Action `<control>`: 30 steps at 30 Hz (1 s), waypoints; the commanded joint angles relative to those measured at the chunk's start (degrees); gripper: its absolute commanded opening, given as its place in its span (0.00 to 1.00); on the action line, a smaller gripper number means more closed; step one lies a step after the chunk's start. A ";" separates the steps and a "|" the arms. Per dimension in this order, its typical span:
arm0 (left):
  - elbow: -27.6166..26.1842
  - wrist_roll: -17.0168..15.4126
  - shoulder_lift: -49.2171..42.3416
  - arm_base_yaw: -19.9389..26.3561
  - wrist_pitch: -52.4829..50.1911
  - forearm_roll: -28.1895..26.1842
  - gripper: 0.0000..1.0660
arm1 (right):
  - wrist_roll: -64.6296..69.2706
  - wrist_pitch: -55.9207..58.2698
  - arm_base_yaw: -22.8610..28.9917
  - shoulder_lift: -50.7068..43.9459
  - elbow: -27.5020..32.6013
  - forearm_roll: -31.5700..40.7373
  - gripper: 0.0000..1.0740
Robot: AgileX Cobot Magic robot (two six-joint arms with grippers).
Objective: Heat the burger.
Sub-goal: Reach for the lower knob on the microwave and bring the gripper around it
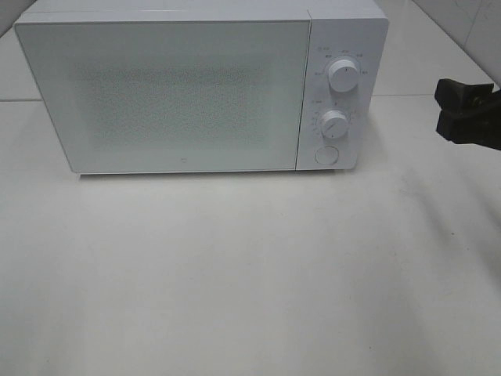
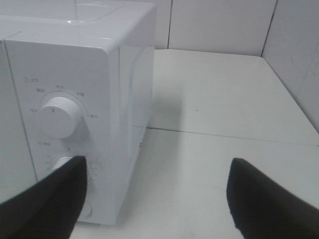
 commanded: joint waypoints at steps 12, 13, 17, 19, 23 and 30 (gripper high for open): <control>0.29 0.23 -1.26 0.17 0.00 -0.40 0.92 | -7.68 -17.76 16.96 12.03 1.49 20.11 0.70; 0.29 0.23 -1.26 0.17 0.00 -0.40 0.92 | -8.14 -18.96 19.71 13.35 1.49 23.55 0.70; 0.29 0.23 -1.26 0.17 0.00 -0.40 0.92 | -9.63 -21.31 23.72 15.36 1.49 28.59 0.70; 0.29 0.23 -1.26 0.17 0.00 -0.40 0.92 | -10.20 -23.78 28.02 16.90 1.49 33.35 0.70; 0.29 0.23 -1.26 0.17 0.00 -0.40 0.92 | -10.60 -25.21 32.72 18.16 1.09 39.25 0.70; 0.29 0.23 -1.26 0.17 0.00 -0.40 0.92 | -14.09 -26.64 39.48 22.69 -4.41 48.47 0.71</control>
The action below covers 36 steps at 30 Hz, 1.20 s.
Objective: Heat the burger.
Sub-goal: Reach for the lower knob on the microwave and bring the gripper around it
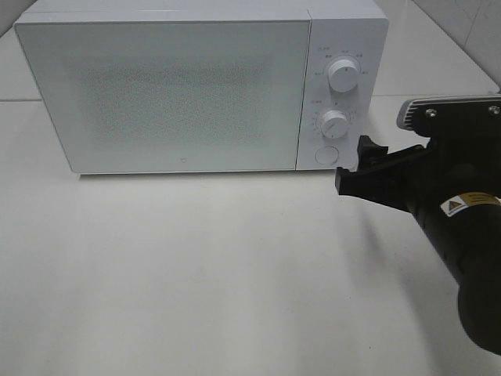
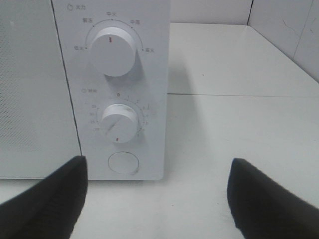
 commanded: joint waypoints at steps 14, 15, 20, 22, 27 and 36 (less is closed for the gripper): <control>0.29 0.23 -1.26 0.17 0.00 -0.40 0.92 | -1.60 -0.74 2.23 5.90 -7.68 0.74 0.71; 0.29 0.23 -1.26 0.17 0.00 -0.40 0.92 | -1.60 -0.74 2.23 5.90 -7.68 0.74 0.71; 0.29 0.23 -1.26 0.17 0.00 -0.40 0.92 | -1.32 -0.52 1.03 6.47 -8.19 0.00 0.70; 0.29 0.23 -1.26 0.17 0.00 -0.46 0.92 | -0.57 -0.40 -1.49 8.25 -9.34 -2.58 0.70; 0.29 0.23 -1.26 0.17 0.00 -0.46 0.92 | -0.40 -0.34 -3.32 10.83 -10.49 -4.07 0.70; 0.29 0.23 -1.26 0.17 0.00 -0.46 0.92 | 2.69 1.32 -7.39 15.64 -15.07 -7.91 0.70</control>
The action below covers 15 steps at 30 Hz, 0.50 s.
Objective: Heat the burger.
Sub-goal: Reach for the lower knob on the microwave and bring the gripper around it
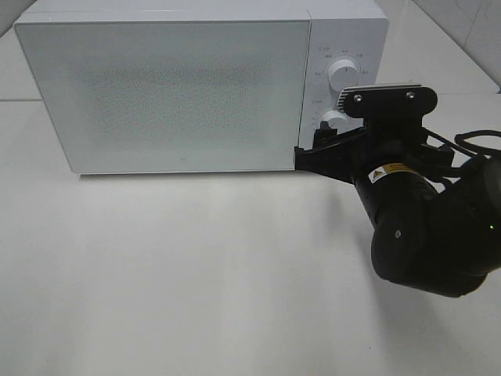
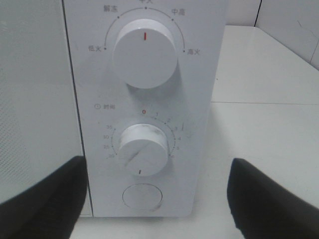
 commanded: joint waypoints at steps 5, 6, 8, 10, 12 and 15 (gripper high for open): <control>0.29 0.23 -1.26 0.17 0.00 -0.46 0.92 | 1.15 2.23 -2.41 2.52 -3.67 -4.07 0.70; 0.29 0.23 -1.26 0.17 0.00 -0.46 0.92 | 1.15 2.23 -2.41 2.52 -3.67 -4.07 0.70; 0.29 0.23 -1.26 0.17 0.00 -0.46 0.92 | 1.20 2.29 -3.27 3.55 -4.70 -5.21 0.70; 0.29 0.23 -1.26 0.17 0.00 -0.46 0.92 | 1.20 2.29 -3.61 4.01 -5.16 -5.27 0.70; 0.29 0.23 -1.26 0.17 0.00 -0.40 0.92 | 1.20 2.29 -4.13 4.70 -5.96 -5.33 0.70; 0.29 0.23 -1.26 0.17 0.00 -0.40 0.92 | 1.20 2.29 -4.35 5.90 -6.99 -6.36 0.70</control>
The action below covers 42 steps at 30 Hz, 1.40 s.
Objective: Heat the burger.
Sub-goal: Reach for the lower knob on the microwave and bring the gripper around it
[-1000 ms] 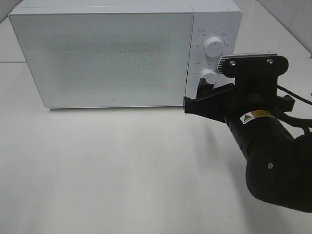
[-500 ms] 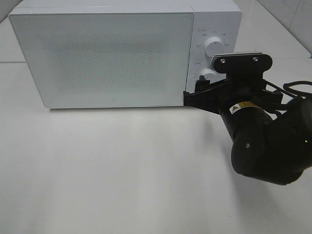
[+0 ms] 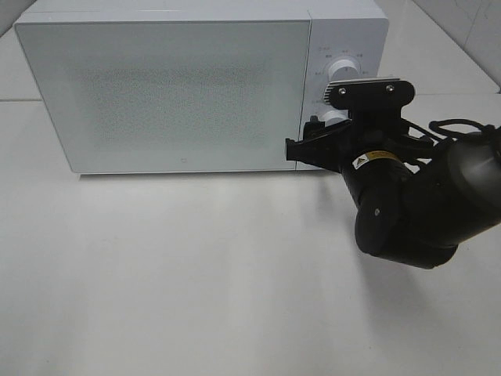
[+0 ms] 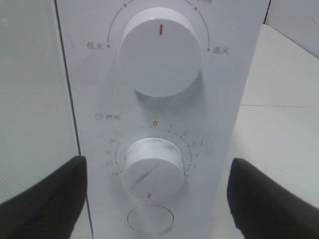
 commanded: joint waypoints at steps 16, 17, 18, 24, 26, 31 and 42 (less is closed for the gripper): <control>0.29 0.23 -1.26 0.17 0.00 -0.40 0.92 | 2.58 1.15 -2.41 5.44 -6.30 -3.21 0.70; 0.29 0.23 -1.26 0.17 0.00 -0.40 0.92 | 3.32 1.03 -2.41 5.73 -6.59 -3.15 0.70; 0.29 0.23 -1.26 0.17 0.00 -0.40 0.92 | 3.32 1.03 -2.41 5.73 -6.59 -3.15 0.70; 0.29 0.23 -1.26 0.17 0.00 -0.40 0.92 | 3.61 0.74 -3.67 5.73 -6.59 -3.44 0.70; 0.29 0.23 -1.26 0.17 0.00 -0.40 0.92 | 3.61 0.74 -3.67 5.73 -6.59 -3.44 0.70; 0.29 0.23 -1.26 0.17 0.00 -0.40 0.92 | 4.70 0.63 -3.67 5.73 -6.59 -5.10 0.70; 0.29 0.23 -1.26 0.17 0.00 -0.40 0.92 | 4.70 -0.23 -3.67 5.73 -6.59 -4.87 0.32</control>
